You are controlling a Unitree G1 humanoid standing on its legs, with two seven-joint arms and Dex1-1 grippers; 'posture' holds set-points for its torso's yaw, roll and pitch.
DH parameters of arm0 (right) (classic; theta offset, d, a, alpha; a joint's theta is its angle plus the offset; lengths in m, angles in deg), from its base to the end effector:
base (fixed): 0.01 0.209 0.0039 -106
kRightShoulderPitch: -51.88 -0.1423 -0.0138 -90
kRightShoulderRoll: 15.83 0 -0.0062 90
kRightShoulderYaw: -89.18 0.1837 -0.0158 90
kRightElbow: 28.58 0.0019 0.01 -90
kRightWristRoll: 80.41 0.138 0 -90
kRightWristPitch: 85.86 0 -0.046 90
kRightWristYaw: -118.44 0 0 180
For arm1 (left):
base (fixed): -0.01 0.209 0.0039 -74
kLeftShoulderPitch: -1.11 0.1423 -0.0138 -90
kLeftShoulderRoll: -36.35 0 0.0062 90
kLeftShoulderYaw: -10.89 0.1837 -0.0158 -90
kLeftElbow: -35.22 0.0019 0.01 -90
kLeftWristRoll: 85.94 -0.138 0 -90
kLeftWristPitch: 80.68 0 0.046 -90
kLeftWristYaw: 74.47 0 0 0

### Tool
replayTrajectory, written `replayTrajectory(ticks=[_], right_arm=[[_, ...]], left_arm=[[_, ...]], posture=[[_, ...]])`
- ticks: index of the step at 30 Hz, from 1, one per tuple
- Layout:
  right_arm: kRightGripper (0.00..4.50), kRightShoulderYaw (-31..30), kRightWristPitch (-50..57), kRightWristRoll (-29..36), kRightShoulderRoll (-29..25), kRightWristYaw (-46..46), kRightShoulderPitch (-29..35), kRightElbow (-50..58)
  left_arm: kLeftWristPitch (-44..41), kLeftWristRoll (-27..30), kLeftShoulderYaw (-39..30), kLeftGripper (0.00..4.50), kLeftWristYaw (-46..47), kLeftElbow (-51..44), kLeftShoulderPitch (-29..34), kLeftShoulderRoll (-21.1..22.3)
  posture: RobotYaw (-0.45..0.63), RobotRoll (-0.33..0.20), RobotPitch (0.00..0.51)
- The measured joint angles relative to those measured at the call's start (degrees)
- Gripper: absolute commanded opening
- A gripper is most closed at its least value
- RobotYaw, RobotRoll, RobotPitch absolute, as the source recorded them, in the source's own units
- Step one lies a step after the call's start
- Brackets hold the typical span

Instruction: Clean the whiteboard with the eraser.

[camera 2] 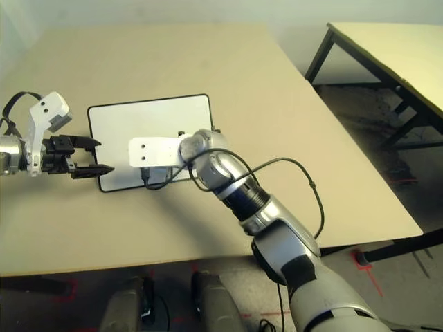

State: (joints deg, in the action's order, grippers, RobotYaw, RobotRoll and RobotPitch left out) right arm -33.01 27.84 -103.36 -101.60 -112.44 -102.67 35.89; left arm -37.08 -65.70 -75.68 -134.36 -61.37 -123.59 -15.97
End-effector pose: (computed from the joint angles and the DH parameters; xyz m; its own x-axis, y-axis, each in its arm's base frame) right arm 0.3314 -0.0431 0.2274 0.5794 0.5986 -0.5532 -0.7141 0.0456 -0.6985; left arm 0.2641 0.2585 0.2362 0.5733 -0.6398 -0.5118 0.8065 0.5509 0.2147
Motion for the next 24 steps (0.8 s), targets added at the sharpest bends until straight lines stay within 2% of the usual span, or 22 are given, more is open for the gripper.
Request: replayTrajectory(ticks=[5, 10, 13, 15, 21, 24], right_arm=[[0.60, 0.92, -2.09, 0.14, 1.22, 1.50, -1.52, -2.88], [0.60, -1.31, 1.59, -0.27, -2.84, -4.35, 8.69, 12.02], [0.60, -2.66, 2.56, -0.60, -3.63, -5.87, 10.52, 14.69], [0.60, -2.74, 2.33, -0.66, -2.88, -5.76, 9.69, 13.25], [0.60, -1.78, -1.01, -0.56, 1.54, -0.92, 0.91, 0.74], [0.60, -0.79, -2.71, -0.52, 2.07, 0.41, -0.55, -2.10]], left_arm=[[-0.01, 0.08, 0.01, 4.50, 0.01, -0.04, 0.02, 0.08], [-0.26, 0.16, -0.30, 4.50, 0.04, -0.20, 0.51, 1.64], [-0.27, 0.23, -0.31, 4.50, 0.04, -0.19, 0.52, 1.65], [-0.29, 0.25, -0.31, 4.50, 0.05, -0.20, 0.51, 1.69], [-0.33, 0.28, -0.31, 4.50, 0.04, -0.23, 0.50, 1.79], [-0.37, 0.29, -0.31, 4.50, 0.02, -0.25, 0.53, 2.03]], posture=[[0.03, 0.000, 0.161], [0.03, 0.000, 0.161], [0.03, 0.000, 0.159], [0.03, 0.000, 0.157], [0.04, 0.000, 0.152], [0.05, 0.000, 0.150]])
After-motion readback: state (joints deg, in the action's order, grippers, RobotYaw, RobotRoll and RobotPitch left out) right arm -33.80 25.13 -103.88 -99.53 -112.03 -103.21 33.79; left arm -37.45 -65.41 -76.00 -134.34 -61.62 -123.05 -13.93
